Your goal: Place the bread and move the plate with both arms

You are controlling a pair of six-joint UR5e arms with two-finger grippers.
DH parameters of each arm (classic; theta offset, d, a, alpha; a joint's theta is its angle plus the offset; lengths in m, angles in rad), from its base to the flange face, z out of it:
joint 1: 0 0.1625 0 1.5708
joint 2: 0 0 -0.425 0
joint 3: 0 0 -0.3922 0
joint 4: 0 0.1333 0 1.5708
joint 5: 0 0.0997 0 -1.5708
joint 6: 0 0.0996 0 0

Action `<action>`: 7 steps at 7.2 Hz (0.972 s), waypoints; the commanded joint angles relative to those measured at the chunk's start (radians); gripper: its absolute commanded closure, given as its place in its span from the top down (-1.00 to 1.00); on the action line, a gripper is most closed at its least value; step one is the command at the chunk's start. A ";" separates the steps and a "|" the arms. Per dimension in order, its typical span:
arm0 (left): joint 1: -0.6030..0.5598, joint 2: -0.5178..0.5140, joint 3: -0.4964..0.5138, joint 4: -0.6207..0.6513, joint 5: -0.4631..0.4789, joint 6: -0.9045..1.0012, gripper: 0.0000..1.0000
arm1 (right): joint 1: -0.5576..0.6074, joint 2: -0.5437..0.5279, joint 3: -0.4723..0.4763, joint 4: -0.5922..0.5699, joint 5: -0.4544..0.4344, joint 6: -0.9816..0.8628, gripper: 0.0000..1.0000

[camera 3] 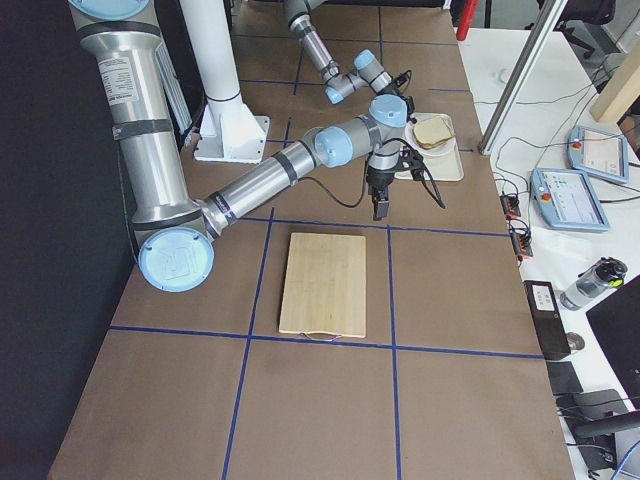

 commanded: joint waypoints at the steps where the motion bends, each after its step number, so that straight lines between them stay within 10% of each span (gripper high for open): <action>1: -0.110 0.122 -0.250 0.264 -0.237 0.101 1.00 | 0.004 0.000 -0.007 0.004 0.012 -0.001 1.00; 7: -0.530 0.622 -1.017 1.160 -0.663 1.098 1.00 | 0.117 -0.110 -0.033 0.033 0.045 -0.132 1.00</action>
